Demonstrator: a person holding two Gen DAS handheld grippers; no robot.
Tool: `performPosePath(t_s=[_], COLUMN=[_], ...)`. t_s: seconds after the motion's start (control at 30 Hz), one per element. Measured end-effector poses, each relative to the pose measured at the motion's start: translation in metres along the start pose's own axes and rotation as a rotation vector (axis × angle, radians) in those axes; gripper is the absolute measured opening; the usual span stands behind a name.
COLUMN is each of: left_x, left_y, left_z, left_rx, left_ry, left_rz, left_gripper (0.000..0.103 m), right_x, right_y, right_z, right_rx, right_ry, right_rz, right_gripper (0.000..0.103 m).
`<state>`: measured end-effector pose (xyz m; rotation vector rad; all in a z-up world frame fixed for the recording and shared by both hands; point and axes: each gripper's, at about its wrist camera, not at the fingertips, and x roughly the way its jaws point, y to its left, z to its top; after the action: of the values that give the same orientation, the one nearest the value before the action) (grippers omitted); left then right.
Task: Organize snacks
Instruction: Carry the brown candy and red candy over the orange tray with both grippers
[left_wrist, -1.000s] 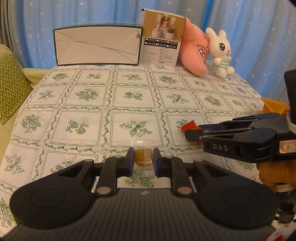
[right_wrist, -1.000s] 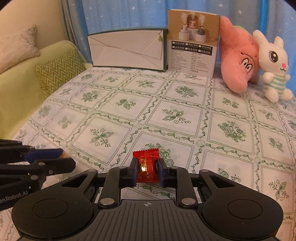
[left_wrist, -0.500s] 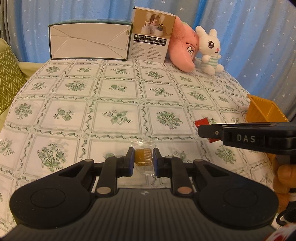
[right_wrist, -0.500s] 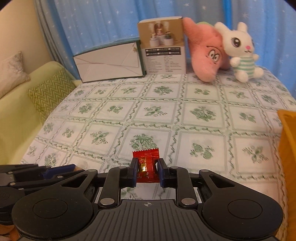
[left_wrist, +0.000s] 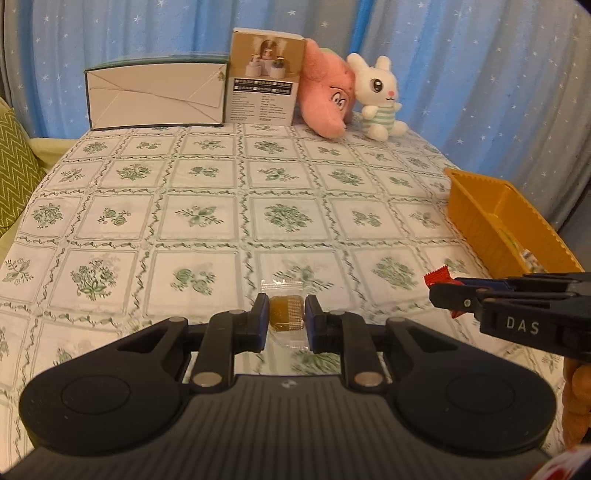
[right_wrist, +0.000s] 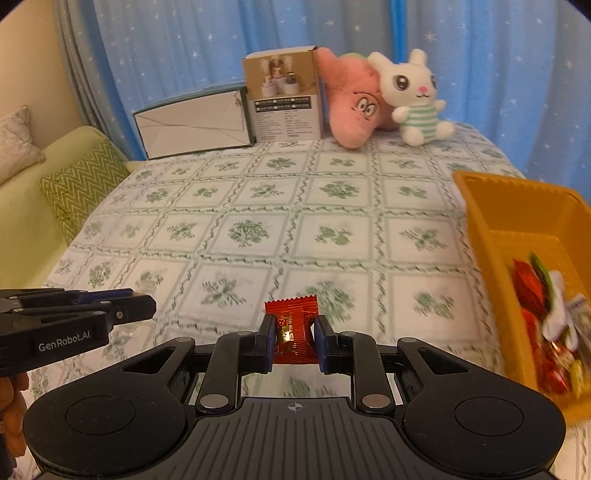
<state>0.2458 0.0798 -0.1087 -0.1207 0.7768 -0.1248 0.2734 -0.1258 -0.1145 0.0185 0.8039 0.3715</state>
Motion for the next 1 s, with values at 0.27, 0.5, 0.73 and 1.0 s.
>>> performPosePath(t_s=[0.27, 0.5, 0.73, 1.0], left_x=[-0.033, -0.059, -0.081, -0.092], left_y=[-0.052, -0.094, -0.131, -0.170], left_z=[-0.019, -0.025, -0.027, -0.028], left_rx=[0.013, 0.021, 0.053, 0.099], left_ry=[-0.026, -0.040, -0.059, -0.070], left_rz=[-0.058, -0.112, -0.148, -0.188], left_gripper=[0.018, 0.018, 0.018, 0.018], right_x=[-0.047, -0.093, -0.129, -0.169], right_y=[-0.017, -0.035, -0.055, -0.081], right_z=[-0.028, -0.047, -0.060, -0.068], right_rx=[0.067, 0.128, 0.163, 0.176], right_ry=[-0.004, -0.022, -0.042, -0.087], right_rz=[-0.020, -0.044, -0.083, -0.158], right_gripper=[0.022, 0.022, 0.022, 0.022])
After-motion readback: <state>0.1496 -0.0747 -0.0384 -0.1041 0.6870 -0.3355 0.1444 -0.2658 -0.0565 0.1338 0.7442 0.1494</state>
